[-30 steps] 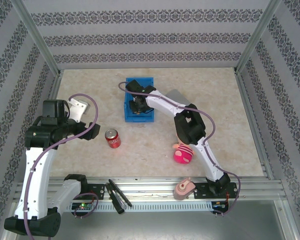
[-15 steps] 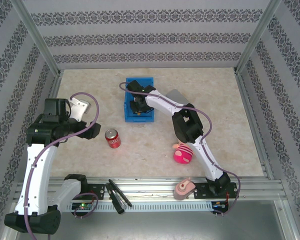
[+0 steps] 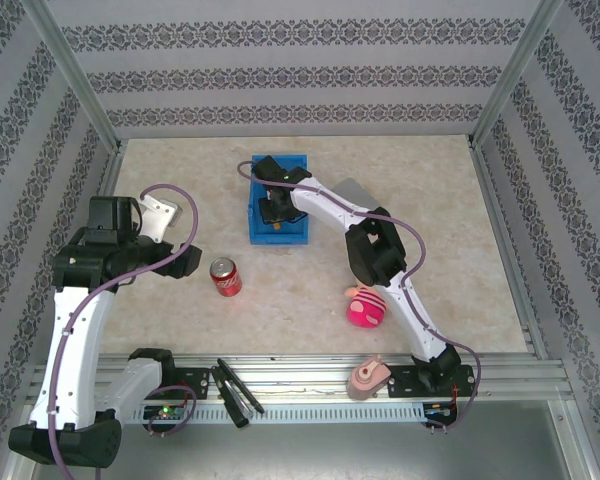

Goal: Put the screwdriver in the bin

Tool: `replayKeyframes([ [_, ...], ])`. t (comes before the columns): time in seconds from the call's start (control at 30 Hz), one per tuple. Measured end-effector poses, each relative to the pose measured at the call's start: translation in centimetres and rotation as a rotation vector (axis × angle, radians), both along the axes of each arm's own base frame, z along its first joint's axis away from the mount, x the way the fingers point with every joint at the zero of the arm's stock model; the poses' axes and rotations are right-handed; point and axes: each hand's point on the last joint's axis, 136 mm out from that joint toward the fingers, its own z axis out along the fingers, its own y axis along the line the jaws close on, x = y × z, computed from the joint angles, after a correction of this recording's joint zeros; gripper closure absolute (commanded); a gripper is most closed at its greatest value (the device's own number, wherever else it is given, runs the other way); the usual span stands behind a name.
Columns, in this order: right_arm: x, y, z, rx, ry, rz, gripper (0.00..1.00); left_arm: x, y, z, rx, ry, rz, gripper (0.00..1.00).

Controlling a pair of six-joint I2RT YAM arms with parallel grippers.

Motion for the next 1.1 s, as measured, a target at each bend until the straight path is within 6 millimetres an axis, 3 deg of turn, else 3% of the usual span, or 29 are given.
replayKeyframes([
  [0.27, 0.1, -0.4, 2.0, -0.011, -0.033, 0.009, 0.58, 0.0, 0.1, 0.0, 0.006, -0.002, 0.005, 0.01],
  [0.43, 0.3, -0.5, 7.0, 0.030, -0.107, 0.011, 0.57, 0.2, 0.5, 0.1, 0.025, -0.007, 0.021, 0.01],
  [0.6, -0.2, -0.6, 13.3, 0.078, -0.214, 0.020, 0.57, 0.2, 0.8, 0.2, 0.037, -0.009, 0.034, 0.07],
  [0.7, -1.5, -0.9, 16.8, 0.101, -0.267, 0.034, 0.57, 0.3, 1.0, 0.2, 0.042, -0.009, 0.044, 0.15],
  [0.77, -2.7, -1.1, 18.8, 0.117, -0.296, 0.045, 0.58, 0.3, 1.1, 0.2, 0.042, -0.008, 0.050, 0.25],
  [0.83, -3.9, -1.5, 20.4, 0.130, -0.320, 0.057, 0.58, 0.3, 1.1, 0.2, 0.040, -0.009, 0.053, 0.38],
  [0.9, -5.0, -2.1, 21.6, 0.135, -0.340, 0.066, 0.58, 0.4, 1.1, 0.2, 0.039, -0.012, 0.055, 0.42],
  [1.0, -6.9, -3.7, 22.6, 0.137, -0.359, 0.070, 0.57, 0.7, 1.1, 0.0, 0.042, -0.018, 0.057, 0.38],
  [1.1, -8.7, -5.8, 23.1, 0.132, -0.381, 0.061, 0.53, 0.9, 1.1, -0.5, 0.042, -0.016, 0.057, 0.24],
])
